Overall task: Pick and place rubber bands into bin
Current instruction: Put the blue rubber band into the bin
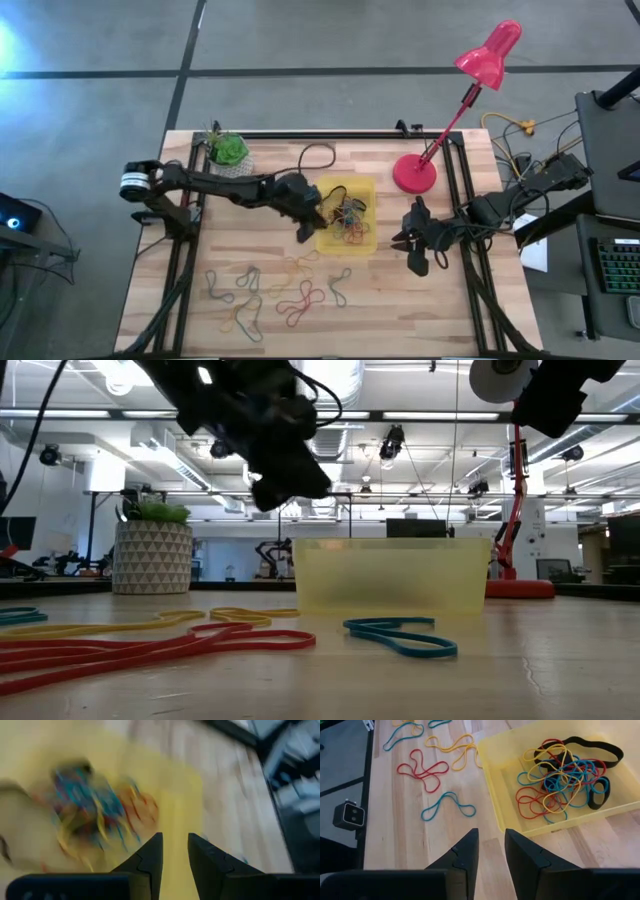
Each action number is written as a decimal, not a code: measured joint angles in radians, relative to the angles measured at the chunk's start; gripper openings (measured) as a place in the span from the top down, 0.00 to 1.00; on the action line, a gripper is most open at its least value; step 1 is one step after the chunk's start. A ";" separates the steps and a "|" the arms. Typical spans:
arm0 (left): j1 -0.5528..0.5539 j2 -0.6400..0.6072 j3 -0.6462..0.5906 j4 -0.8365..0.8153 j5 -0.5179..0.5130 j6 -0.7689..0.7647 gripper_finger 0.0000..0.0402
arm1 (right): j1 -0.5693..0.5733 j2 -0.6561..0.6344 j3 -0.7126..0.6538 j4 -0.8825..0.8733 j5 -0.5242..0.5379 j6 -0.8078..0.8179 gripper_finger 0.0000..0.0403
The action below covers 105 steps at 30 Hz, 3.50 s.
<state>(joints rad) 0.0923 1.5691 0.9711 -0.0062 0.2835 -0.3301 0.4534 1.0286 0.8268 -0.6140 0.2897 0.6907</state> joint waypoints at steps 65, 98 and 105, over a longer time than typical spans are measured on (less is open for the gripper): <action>-0.496 -0.174 -0.405 -0.380 -0.154 -0.476 0.81 | 0.000 0.000 -0.022 0.048 0.054 -0.065 0.83; -0.498 -0.254 -0.365 -0.369 -0.198 -0.475 0.98 | -0.001 0.000 -0.034 0.050 0.080 -0.091 0.83; -0.497 -0.333 -0.311 -0.342 -0.313 -0.436 0.98 | -0.002 0.000 -0.034 0.053 0.103 -0.092 0.83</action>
<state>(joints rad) -0.4046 1.2366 0.6602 -0.3481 -0.0293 -0.7665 0.4515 1.0286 0.7929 -0.5613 0.3928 0.5991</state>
